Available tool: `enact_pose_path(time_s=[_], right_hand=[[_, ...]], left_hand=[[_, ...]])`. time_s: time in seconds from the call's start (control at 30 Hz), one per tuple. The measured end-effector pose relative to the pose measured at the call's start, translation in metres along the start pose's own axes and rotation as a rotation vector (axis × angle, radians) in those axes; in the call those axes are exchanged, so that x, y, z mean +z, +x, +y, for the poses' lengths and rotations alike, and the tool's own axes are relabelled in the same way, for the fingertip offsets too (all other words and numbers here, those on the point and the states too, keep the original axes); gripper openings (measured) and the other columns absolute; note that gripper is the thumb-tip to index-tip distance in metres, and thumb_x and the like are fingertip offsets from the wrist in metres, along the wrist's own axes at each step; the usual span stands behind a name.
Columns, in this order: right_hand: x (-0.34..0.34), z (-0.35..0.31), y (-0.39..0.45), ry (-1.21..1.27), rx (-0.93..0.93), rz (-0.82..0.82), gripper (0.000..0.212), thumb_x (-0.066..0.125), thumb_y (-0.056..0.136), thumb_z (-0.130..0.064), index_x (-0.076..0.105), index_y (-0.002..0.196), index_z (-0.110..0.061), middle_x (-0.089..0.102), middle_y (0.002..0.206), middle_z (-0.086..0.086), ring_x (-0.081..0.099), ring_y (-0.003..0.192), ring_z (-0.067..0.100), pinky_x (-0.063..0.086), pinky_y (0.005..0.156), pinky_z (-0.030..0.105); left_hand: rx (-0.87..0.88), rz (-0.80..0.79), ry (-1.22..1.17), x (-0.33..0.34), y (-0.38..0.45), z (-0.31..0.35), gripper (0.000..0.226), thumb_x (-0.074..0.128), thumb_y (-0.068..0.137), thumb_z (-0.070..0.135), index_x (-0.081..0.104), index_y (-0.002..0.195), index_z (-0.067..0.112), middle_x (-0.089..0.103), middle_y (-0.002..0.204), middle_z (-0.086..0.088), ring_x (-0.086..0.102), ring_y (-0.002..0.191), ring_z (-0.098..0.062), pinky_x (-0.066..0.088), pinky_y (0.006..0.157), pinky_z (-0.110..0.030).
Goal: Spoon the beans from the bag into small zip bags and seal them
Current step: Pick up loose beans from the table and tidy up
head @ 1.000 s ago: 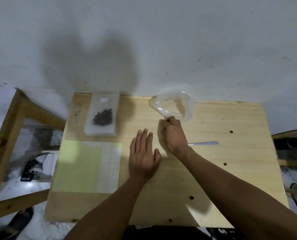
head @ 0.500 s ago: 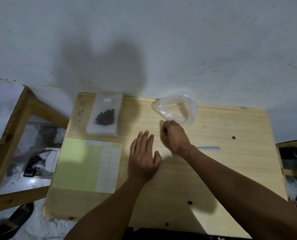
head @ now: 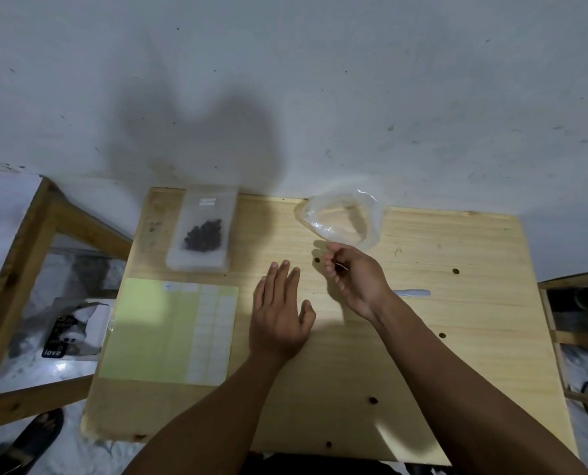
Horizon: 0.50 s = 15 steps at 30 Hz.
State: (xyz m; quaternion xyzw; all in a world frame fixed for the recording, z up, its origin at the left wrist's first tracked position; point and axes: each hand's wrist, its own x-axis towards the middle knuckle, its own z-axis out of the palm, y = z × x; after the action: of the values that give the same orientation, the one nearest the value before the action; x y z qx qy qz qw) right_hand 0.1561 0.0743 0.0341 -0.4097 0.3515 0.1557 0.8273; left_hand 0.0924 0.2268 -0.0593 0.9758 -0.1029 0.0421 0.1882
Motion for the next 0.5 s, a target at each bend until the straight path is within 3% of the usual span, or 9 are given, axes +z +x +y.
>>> enact_pose_path(time_s=[0.07, 0.13, 0.23, 0.33, 0.4, 0.5], right_hand=[[0.002, 0.0, 0.001, -0.102, -0.024, -0.006, 0.019, 0.047, 0.094, -0.001, 0.066, 0.092, -0.002, 0.063, 0.069, 0.006, 0.053, 0.064, 0.013, 0.048, 0.058, 0.018], [-0.003, 0.006, 0.009, -0.514, -0.164, 0.075, 0.011, 0.056, 0.092, -0.008, 0.067, 0.092, -0.008, 0.063, 0.074, 0.002, 0.053, 0.064, 0.013, 0.045, 0.059, 0.019], [-0.01, 0.017, 0.024, -1.068, -0.435, 0.154, 0.008, 0.063, 0.088, -0.014, 0.066, 0.096, -0.015, 0.061, 0.072, -0.008, 0.055, 0.064, 0.001, 0.04, 0.062, 0.007], [-0.013, 0.027, 0.037, -1.235, -0.532, 0.094, 0.012, 0.063, 0.087, -0.012, 0.065, 0.098, -0.011, 0.062, 0.066, -0.005, 0.058, 0.066, 0.003, 0.042, 0.066, 0.013], [-0.013, 0.032, 0.045, -1.329, -0.564, 0.088, 0.01, 0.064, 0.085, -0.014, 0.064, 0.095, -0.012, 0.065, 0.072, 0.0, 0.061, 0.073, 0.012, 0.044, 0.069, 0.022], [-0.011, 0.034, 0.051, -1.411, -0.633, 0.073, 0.004, 0.063, 0.083, -0.011, 0.061, 0.082, -0.015, 0.064, 0.08, 0.004, 0.06, 0.076, 0.018, 0.041, 0.07, 0.023]], left_hand=[[0.002, 0.006, -0.002, 0.0, 0.0, 0.0, 0.06, 0.051, 0.088, 0.032, 0.048, 0.142, 0.007, 0.037, 0.154, -0.011, 0.023, 0.148, -0.024, 0.026, 0.117, -0.046], [0.007, 0.025, -0.009, 0.001, -0.001, 0.0, 0.059, 0.052, 0.087, 0.031, 0.049, 0.141, 0.007, 0.038, 0.153, -0.012, 0.025, 0.148, -0.025, 0.027, 0.117, -0.046], [0.008, 0.043, -0.003, 0.002, 0.0, 0.0, 0.059, 0.051, 0.087, 0.03, 0.05, 0.14, 0.006, 0.039, 0.153, -0.012, 0.026, 0.147, -0.025, 0.028, 0.116, -0.046], [0.014, 0.046, -0.003, 0.002, 0.0, 0.0, 0.059, 0.052, 0.086, 0.029, 0.051, 0.139, 0.006, 0.04, 0.152, -0.013, 0.028, 0.146, -0.026, 0.029, 0.116, -0.046], [0.017, 0.041, 0.001, 0.002, 0.0, 0.0, 0.059, 0.052, 0.086, 0.029, 0.051, 0.139, 0.006, 0.04, 0.152, -0.013, 0.028, 0.146, -0.026, 0.029, 0.115, -0.047], [0.013, 0.026, -0.002, 0.001, 0.001, 0.0, 0.06, 0.053, 0.085, 0.029, 0.05, 0.14, 0.005, 0.04, 0.152, -0.014, 0.027, 0.146, -0.026, 0.029, 0.115, -0.047]])
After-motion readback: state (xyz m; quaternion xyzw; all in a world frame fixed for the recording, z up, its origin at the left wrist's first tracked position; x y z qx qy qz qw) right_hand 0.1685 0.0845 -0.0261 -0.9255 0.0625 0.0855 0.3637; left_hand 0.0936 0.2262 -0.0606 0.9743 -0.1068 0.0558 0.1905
